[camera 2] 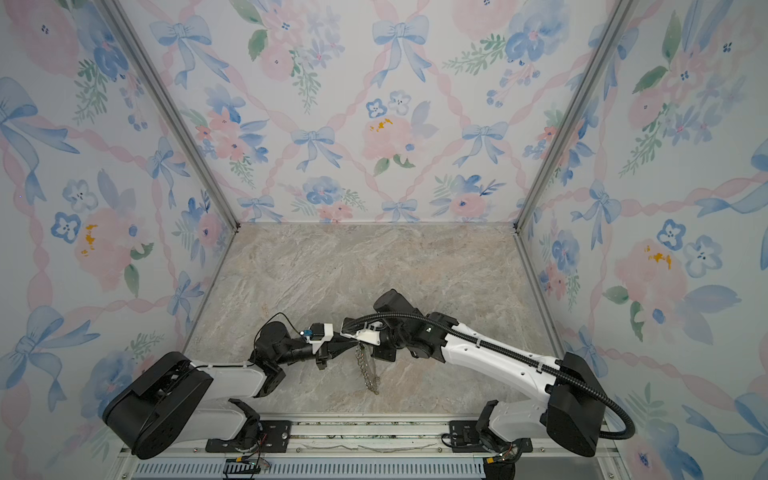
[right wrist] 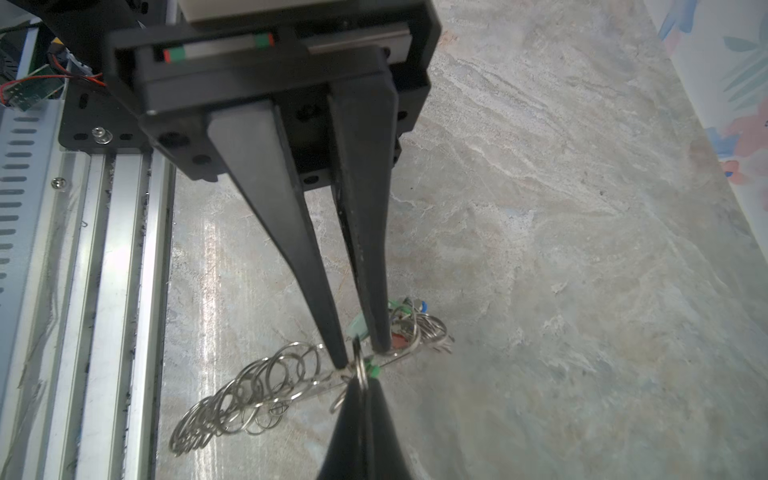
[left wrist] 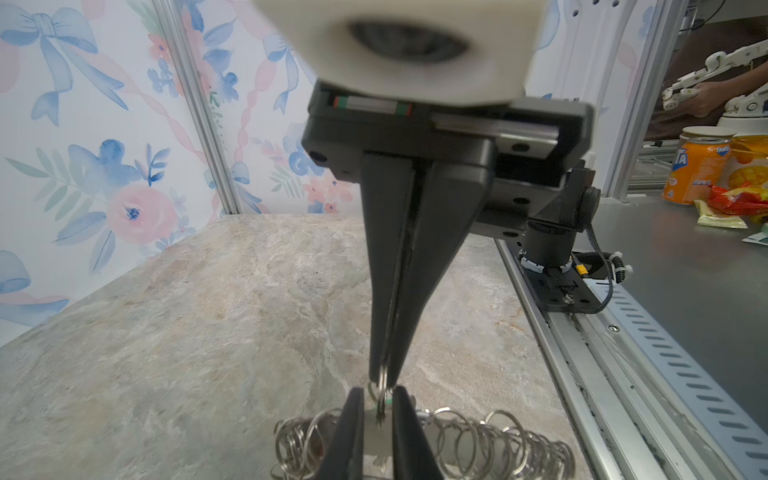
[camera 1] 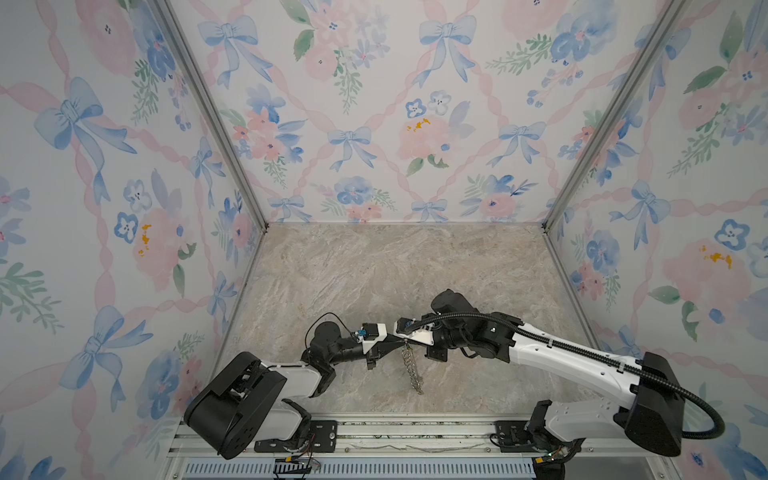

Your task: Put the keys on the keyring

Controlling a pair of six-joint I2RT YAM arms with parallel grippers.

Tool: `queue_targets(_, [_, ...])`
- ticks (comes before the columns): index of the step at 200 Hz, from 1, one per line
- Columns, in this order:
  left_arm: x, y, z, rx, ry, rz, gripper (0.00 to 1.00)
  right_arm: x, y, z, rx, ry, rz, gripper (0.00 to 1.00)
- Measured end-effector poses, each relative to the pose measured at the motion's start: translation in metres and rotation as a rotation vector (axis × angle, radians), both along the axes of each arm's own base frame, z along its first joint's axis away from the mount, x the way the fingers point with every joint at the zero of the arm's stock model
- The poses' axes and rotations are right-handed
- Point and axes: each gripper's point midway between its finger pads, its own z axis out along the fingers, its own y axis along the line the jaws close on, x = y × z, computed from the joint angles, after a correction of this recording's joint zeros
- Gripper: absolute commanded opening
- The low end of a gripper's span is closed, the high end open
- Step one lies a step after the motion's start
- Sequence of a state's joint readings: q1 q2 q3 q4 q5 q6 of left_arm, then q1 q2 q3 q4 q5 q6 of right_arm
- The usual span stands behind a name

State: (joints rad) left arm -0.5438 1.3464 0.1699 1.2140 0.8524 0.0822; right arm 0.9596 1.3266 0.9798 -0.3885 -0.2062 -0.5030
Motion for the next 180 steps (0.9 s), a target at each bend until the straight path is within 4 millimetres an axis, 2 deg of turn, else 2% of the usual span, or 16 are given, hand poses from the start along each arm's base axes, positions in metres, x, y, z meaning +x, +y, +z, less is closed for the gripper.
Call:
queue_targets(24, [0.001, -0.001, -0.002, 0.004, 0.009, -0.003, 0.07, 0.000, 0.001, 0.001, 0.005, -0.001, 0.002, 0.00])
queue_targets(42, [0.000, -0.001, -0.003, 0.005, 0.013, -0.005, 0.00, 0.001, 0.001, 0.001, 0.006, -0.002, 0.001, 0.01])
queue_targets(74, [0.001, -0.001, -0.003, 0.005, 0.018, 0.000, 0.00, 0.003, 0.001, 0.000, 0.016, -0.005, -0.006, 0.10])
queue_targets(108, [0.004, -0.001, -0.004, 0.007, 0.020, 0.017, 0.00, 0.006, -0.007, 0.003, 0.120, 0.009, -0.019, 0.16])
queue_targets(136, [0.005, -0.001, -0.004, 0.007, 0.024, 0.028, 0.00, 0.004, -0.016, 0.006, 0.218, 0.021, -0.013, 0.16])
queue_targets(180, [0.005, -0.001, -0.004, 0.005, 0.035, 0.029, 0.00, 0.006, -0.015, 0.007, 0.279, 0.040, -0.011, 0.14])
